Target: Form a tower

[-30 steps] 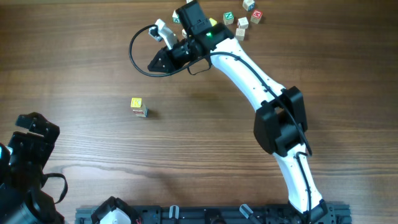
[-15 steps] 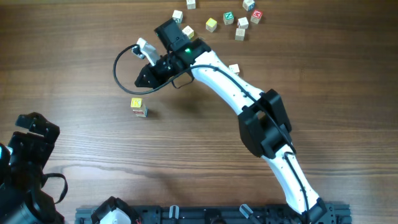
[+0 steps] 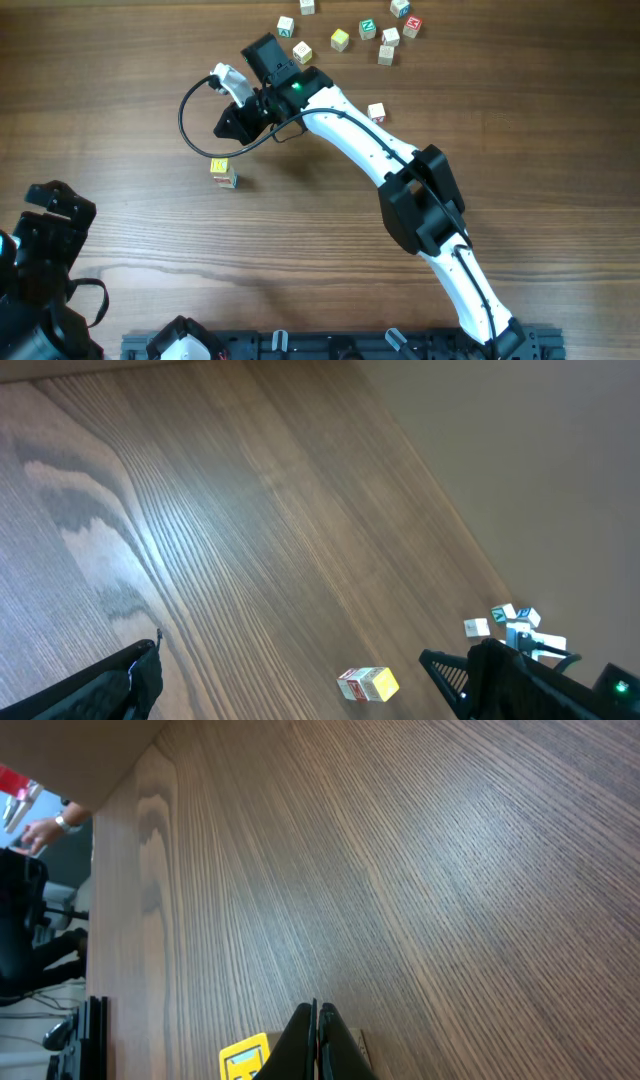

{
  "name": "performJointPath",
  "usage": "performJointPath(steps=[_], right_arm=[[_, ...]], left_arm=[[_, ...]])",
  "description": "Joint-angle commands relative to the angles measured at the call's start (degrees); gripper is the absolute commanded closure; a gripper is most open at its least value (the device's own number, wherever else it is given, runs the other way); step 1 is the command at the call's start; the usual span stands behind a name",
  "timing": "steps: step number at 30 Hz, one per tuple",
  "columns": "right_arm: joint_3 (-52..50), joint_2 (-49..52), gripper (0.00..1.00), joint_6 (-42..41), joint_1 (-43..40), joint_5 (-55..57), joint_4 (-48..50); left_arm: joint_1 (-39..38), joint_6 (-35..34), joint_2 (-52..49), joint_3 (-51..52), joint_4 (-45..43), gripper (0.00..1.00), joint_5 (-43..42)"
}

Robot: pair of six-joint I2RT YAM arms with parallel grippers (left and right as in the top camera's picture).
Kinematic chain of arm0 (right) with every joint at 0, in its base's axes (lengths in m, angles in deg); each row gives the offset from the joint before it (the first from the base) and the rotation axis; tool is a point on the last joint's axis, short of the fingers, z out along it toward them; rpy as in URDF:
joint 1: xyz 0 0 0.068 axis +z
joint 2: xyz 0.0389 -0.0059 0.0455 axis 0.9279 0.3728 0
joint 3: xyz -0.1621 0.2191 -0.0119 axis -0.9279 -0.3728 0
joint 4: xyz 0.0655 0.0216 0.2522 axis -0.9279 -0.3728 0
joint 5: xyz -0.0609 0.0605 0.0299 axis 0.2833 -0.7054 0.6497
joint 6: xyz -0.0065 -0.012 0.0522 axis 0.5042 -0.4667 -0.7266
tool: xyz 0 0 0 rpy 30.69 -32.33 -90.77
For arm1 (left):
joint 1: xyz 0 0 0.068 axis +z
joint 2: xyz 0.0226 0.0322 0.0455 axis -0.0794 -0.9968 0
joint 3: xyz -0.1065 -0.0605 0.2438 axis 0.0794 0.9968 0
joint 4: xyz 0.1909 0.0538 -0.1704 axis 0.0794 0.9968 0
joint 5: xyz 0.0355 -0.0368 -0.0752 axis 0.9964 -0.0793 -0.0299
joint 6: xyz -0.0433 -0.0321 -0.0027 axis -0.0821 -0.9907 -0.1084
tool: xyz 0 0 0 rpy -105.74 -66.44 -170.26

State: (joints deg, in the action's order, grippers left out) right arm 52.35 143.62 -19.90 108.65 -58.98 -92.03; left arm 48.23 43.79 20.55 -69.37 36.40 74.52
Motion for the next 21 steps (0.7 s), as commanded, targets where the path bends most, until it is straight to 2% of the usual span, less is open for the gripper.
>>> performJointPath(steps=[1, 21], right_arm=[[0.1, 1.7, 0.96, -3.0, 0.1, -0.1, -0.2], [0.1, 3.6, 0.96, -6.2, 1.8, -3.1, 0.1]], left_arm=[[0.4, 0.7, 0.1, -0.3, -0.2, 0.00, 0.4], [0.4, 0.7, 0.1, -0.3, -0.2, 0.00, 0.4]])
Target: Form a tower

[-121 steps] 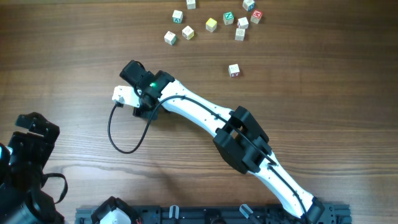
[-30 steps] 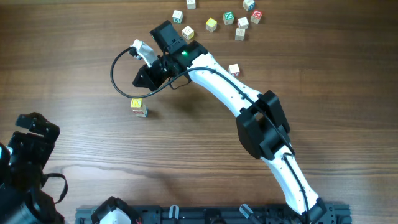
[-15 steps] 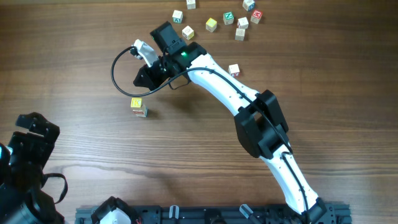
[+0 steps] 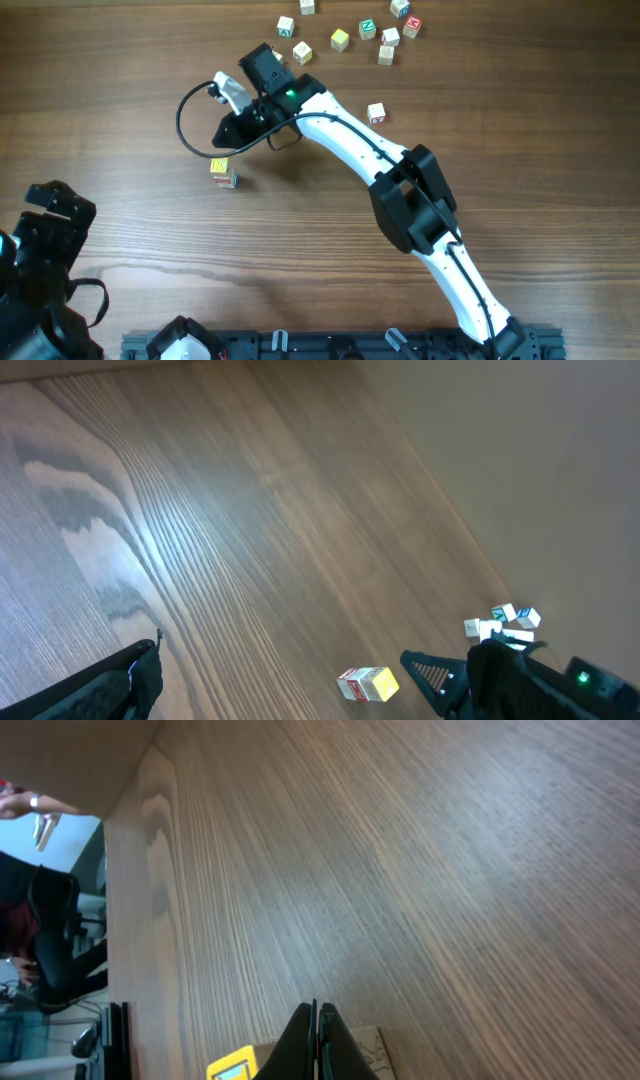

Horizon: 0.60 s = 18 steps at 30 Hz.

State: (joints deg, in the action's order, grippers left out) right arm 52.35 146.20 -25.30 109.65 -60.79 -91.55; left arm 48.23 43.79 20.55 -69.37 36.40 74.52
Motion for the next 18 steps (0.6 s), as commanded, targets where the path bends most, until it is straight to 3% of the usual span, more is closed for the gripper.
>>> performJointPath(steps=[1, 18], right_arm=[[0.1, 1.0, 0.96, -0.8, 0.9, -1.3, -0.4], [0.1, 1.0, 0.96, -0.8, 1.1, -3.6, -0.7]], left_arm=[[0.4, 0.7, 0.1, -0.3, -0.2, 0.00, 0.4], [0.4, 0.7, 0.1, -0.3, -0.2, 0.00, 0.4]])
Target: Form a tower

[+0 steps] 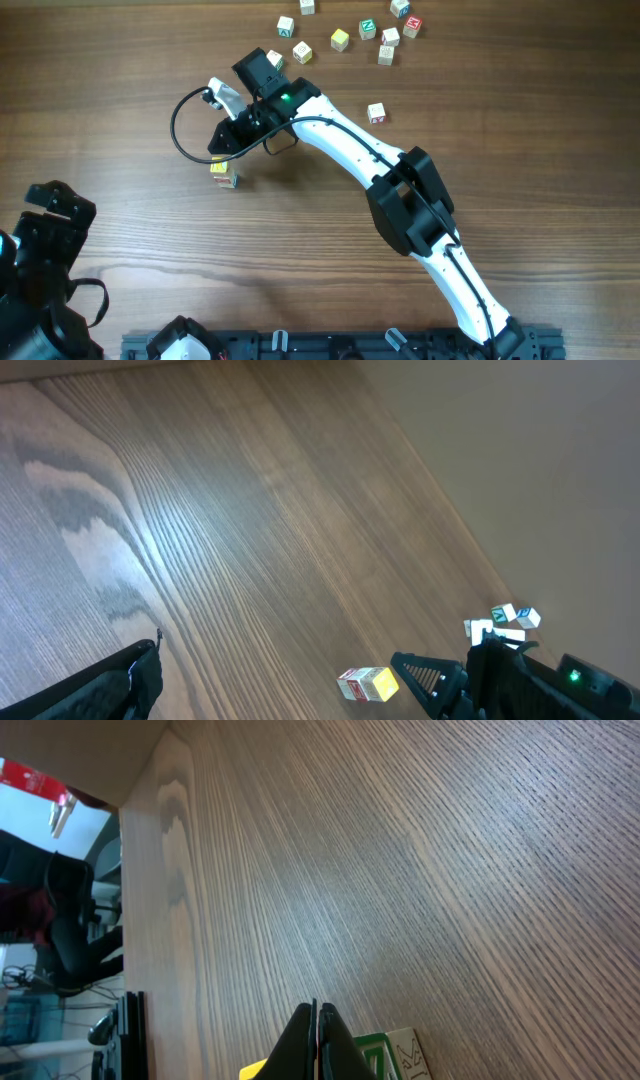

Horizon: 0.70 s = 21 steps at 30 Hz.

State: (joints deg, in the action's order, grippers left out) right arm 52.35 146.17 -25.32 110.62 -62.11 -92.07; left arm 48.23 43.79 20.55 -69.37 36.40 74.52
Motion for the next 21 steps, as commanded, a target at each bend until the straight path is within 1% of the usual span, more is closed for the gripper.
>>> performJointPath(steps=[1, 21], right_arm=[[0.1, 1.0, 0.96, -0.8, 0.2, -2.6, -0.2], [0.1, 1.0, 0.96, -0.7, 0.2, -2.9, -1.0]], left_arm=[[0.4, 0.7, 0.1, -0.3, -0.2, 0.00, 0.4], [0.4, 0.7, 0.1, -0.3, -0.2, 0.00, 0.4]])
